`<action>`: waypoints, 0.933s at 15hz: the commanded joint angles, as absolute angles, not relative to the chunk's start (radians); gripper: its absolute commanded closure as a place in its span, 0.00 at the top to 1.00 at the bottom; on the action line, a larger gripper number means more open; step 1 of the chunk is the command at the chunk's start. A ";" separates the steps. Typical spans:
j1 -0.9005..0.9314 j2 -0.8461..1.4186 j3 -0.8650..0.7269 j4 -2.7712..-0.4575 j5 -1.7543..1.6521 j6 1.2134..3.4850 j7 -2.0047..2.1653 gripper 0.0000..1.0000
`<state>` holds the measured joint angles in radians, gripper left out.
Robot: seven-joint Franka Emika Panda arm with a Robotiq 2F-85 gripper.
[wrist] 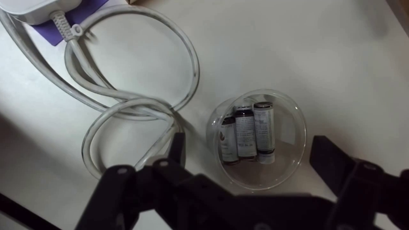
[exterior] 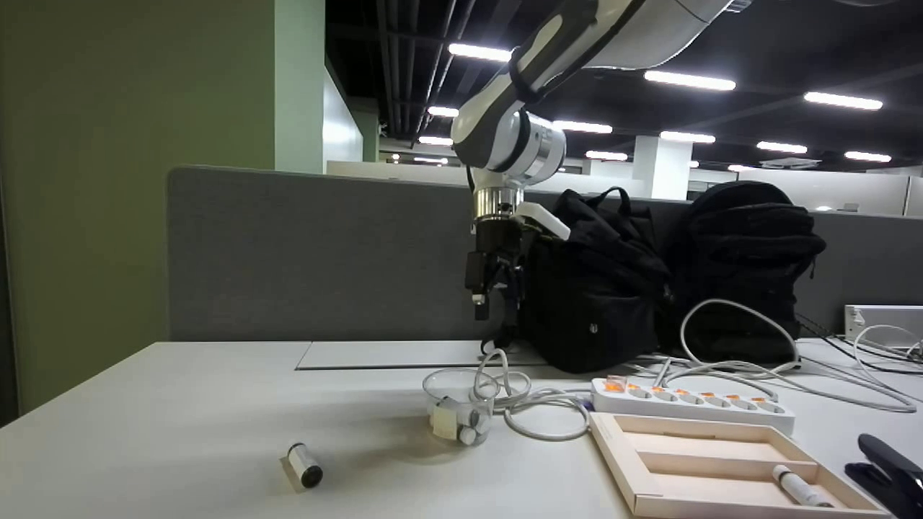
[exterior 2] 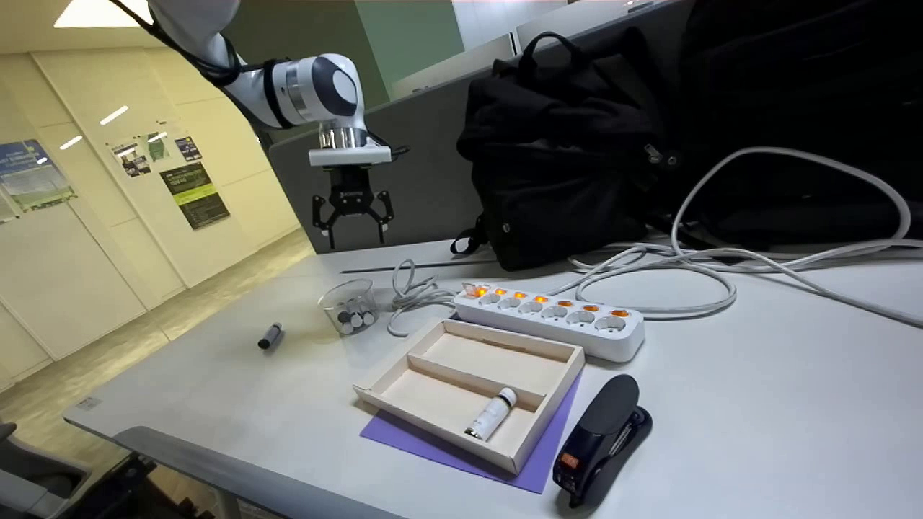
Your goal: Remove the bottle from the clear bowl and put it on the table
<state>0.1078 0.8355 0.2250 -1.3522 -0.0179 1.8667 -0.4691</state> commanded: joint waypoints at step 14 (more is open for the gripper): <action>0.179 0.903 0.232 -1.326 -0.070 1.901 -0.525 0.31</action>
